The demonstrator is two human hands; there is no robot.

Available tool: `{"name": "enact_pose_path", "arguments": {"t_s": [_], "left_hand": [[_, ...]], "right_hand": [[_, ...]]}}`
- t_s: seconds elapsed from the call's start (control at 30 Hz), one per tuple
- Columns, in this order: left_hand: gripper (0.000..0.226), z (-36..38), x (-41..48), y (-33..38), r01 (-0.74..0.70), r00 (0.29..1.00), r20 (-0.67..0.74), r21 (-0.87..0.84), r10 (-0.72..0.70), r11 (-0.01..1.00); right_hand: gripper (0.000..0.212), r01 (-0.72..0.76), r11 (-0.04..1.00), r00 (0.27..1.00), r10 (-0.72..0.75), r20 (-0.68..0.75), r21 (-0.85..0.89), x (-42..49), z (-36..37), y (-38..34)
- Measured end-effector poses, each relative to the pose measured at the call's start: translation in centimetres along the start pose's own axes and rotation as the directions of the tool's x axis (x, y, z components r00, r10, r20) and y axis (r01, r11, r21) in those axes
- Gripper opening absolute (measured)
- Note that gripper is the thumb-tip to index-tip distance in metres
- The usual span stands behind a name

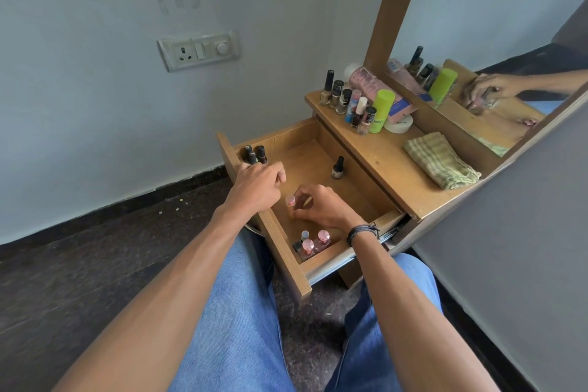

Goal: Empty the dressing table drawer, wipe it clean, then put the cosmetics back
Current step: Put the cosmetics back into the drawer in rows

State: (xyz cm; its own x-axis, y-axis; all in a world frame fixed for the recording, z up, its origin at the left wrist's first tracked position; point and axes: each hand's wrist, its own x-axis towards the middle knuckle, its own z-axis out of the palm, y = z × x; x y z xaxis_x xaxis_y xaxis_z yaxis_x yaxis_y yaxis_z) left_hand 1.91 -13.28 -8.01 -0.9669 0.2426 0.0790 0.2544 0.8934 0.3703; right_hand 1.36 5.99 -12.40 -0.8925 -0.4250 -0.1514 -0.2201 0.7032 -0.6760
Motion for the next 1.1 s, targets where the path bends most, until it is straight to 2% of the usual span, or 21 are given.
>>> {"name": "enact_pose_path", "arguments": {"t_s": [0.23, 0.43, 0.7, 0.83, 0.93, 1.1], "left_hand": [[0.033, -1.3, 0.1, 0.0, 0.004, 0.998, 0.055, -0.097, 0.002, 0.995], [0.029, -1.7, 0.2, 0.2, -0.001, 0.985, 0.170, 0.016, -0.002, 1.000], [0.028, -1.7, 0.8, -0.3, 0.012, 0.962, 0.271, 0.016, -0.016, 1.000], [0.027, -1.5, 1.0, -0.5, 0.022, 0.948, 0.315, 0.060, -0.040, 0.998], [0.021, -1.7, 1.0, -0.3, 0.011, 0.942, 0.334, 0.098, -0.043, 0.995], [0.028, -1.8, 1.0, 0.0, 0.001, 0.946, 0.323, 0.113, -0.038, 0.994]], "right_hand": [[0.017, 0.046, 0.999, 0.997, -0.047, 0.056, 0.012, 0.2, 0.2, -0.2], [0.017, 0.045, 0.999, 0.993, -0.048, 0.111, 0.025, 0.7, 0.0, -0.5], [0.011, 0.106, 0.992, 0.980, -0.094, 0.173, -0.061, 1.4, -0.1, -1.4], [0.010, 0.121, 0.986, 0.980, -0.101, 0.173, -0.112, 1.8, 0.2, -1.8], [0.010, 0.133, 0.989, 0.976, -0.120, 0.181, -0.064, 1.5, 0.6, -1.7], [0.018, 0.146, 0.988, 0.982, -0.138, 0.127, -0.052, 1.4, 1.2, -1.6]]}}
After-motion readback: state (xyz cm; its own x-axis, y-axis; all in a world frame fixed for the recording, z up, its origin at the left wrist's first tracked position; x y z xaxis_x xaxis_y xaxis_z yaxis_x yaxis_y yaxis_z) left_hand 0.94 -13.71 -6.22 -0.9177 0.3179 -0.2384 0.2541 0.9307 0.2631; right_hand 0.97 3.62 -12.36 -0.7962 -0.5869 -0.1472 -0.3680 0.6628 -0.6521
